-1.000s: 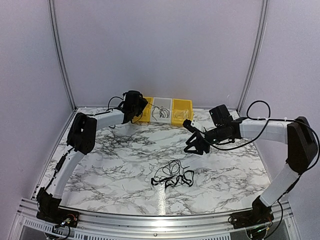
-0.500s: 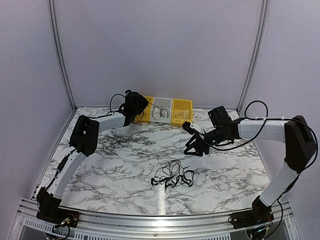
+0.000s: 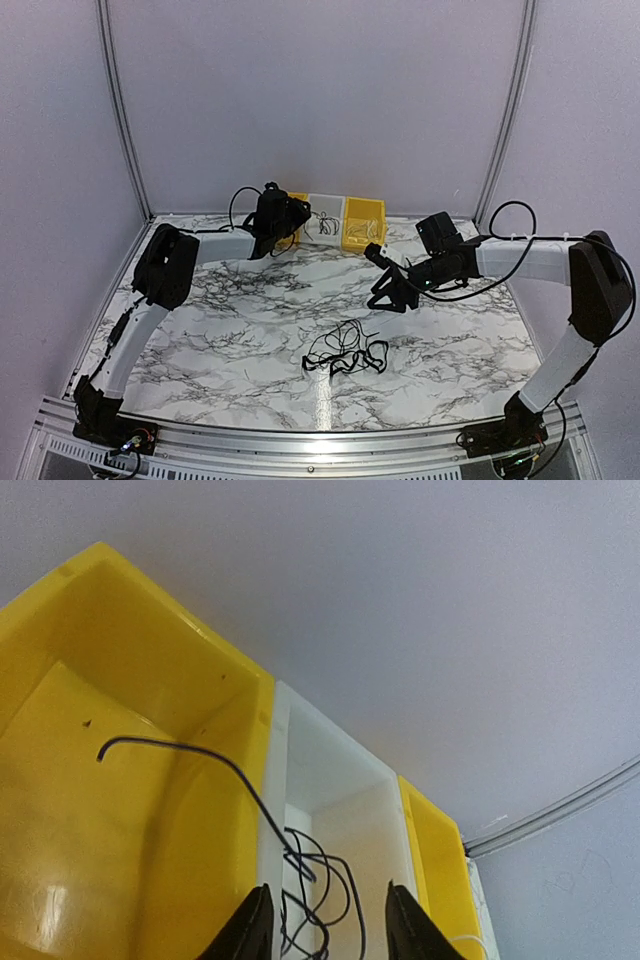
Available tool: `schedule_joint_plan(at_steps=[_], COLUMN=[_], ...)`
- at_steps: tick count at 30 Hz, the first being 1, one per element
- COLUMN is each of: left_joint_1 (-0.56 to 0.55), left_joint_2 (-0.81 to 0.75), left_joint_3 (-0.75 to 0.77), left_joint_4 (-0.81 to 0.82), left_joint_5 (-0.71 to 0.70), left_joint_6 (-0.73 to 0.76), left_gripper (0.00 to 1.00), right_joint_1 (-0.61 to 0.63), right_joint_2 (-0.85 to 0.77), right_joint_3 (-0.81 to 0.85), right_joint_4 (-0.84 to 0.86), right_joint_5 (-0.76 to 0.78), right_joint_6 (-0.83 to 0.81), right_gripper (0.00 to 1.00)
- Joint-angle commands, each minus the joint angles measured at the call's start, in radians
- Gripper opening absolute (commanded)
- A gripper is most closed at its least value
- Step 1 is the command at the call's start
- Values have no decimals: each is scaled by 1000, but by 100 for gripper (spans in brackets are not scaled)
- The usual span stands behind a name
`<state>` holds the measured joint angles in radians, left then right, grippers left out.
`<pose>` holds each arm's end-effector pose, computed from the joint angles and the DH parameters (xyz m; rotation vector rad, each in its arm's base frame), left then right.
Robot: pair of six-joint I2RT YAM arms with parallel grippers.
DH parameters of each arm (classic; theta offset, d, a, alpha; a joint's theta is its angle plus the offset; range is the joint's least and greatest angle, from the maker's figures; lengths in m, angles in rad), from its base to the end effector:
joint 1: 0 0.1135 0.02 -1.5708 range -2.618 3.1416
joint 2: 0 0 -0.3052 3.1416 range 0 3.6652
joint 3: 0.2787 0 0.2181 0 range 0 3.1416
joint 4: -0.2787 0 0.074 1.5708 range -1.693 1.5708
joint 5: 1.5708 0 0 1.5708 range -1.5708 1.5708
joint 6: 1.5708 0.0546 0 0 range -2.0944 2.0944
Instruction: Untangle the cables
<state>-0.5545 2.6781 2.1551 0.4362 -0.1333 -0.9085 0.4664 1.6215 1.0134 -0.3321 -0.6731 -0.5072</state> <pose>0.5413 -0.3267 0.1861 -0.4141 1.7061 -0.9861 0.2622 0.1701 0.2535 -1.3552 1.9791 0.8177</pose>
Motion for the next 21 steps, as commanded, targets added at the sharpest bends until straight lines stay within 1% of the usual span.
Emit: schedule_joint_plan(at_steps=[1,3,5,9,12,16,21], left_joint_1=[-2,-2,-1,-2,-2,-2,-21], left_joint_2=[-176,-210,-227,-211,-161,-72,-57], left_joint_3=[-156,-202,-225,-212,-162,-68,-47], left_joint_4=[-1,-5,-26,-96,-136,-170,-183], left_joint_5=[-19,-25,-32,-40,-36,0,-26], left_joint_6=[115,153,188,243,273,309,401], left_gripper=[45,48,49,50,53,55,56], right_joint_1=[0,1,4,9,11,12,12], right_joint_2=[3,2,2,3,8,13,20], right_joint_3=[39,38,39,37,37,35,36], right_joint_4=[-12,-11,-10,-10,-9,-10,-11], right_joint_5=[5,7,10,19,25,37,53], right_joint_6=[-17,-17,-19,-21,-21,-27,-34], right_gripper=[52,52,52,52,52,52,52])
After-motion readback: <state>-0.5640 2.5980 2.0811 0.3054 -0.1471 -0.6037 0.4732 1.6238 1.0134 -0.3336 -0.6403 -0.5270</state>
